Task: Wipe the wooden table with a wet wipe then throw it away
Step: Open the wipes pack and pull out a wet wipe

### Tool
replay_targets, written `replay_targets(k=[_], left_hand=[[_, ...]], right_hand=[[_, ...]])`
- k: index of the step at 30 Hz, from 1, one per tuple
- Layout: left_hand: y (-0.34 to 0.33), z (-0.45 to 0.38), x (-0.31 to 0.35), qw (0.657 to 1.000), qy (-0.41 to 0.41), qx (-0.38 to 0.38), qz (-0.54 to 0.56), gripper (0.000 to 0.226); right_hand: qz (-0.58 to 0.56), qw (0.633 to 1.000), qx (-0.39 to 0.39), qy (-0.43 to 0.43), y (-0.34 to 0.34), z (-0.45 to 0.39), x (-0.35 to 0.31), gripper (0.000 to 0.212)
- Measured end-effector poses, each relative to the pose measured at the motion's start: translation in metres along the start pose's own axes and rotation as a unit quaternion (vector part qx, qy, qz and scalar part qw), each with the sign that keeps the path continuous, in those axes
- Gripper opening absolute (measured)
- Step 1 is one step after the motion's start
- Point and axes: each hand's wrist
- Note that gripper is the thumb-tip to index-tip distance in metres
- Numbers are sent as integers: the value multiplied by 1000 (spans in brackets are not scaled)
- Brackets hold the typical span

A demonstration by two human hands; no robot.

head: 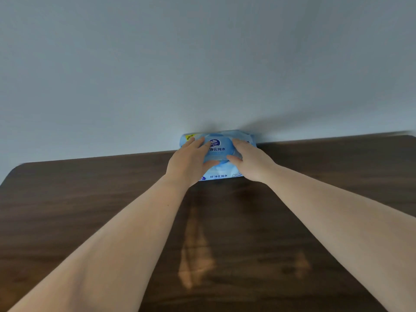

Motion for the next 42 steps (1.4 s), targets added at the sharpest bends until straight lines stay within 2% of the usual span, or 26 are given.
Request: replay_targets(k=[6, 9, 12, 15, 17, 19, 22, 23, 25, 26, 27, 29, 32, 37, 40, 42], left_hand=[[11, -2, 0, 999, -26, 10, -22, 55], [16, -5, 1, 1000, 10, 21, 13, 47], [22, -15, 3, 989, 52, 109, 88, 42], [30, -19, 7, 955, 137, 214, 149, 32], [27, -20, 8, 967, 151, 186, 91, 32], [18, -20, 10, 975, 128, 149, 102, 32], [2, -17, 21, 979, 104, 104, 143, 59], [-2, -17, 25, 979, 103, 109, 139, 57], [-1, -18, 29, 971, 120, 136, 157, 30], [3, -20, 28, 958, 144, 157, 194, 13], [8, -21, 24, 942, 171, 168, 235, 7], [13, -21, 9, 910, 209, 191, 301, 22], [20, -9, -6, 889, 218, 205, 345, 24], [16, -1, -15, 892, 212, 191, 351, 24], [12, -2, -17, 893, 215, 191, 347, 23], [10, -2, -17, 897, 219, 184, 337, 21]], right_hand=[[-57, 998, 8, -11, -1, 1, 4, 50], [-61, 998, 4, -5, -2, 3, 5, 53], [-48, 999, 4, -8, -3, 5, 5, 63], [-20, 1000, 4, -6, -2, 3, 4, 66], [-14, 1000, 5, -4, -3, 0, 6, 67], [-23, 1000, 6, -5, -4, -2, 9, 67], [-37, 999, 11, 3, -4, -4, 12, 63], [-39, 999, 11, 5, -4, -5, 13, 61], [-53, 999, 4, -11, -3, -6, 13, 56], [-52, 999, 4, -16, -3, -7, 14, 52], [-35, 999, 12, -12, -2, -9, 14, 48], [28, 998, 58, 14, 1, -14, 8, 40], [46, 991, 120, 36, 3, -21, -10, 39], [40, 994, 86, 56, -9, -32, -32, 38], [63, 989, 111, 81, -16, -34, -34, 31], [20, 987, 142, 78, -16, -34, -33, 25]])
Point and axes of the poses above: each hand's wrist, its own z-axis away from the middle knuckle, its own y-axis out of the back of the hand, x = y × z, and after that the axes turned 1 degree about -y, right-handed
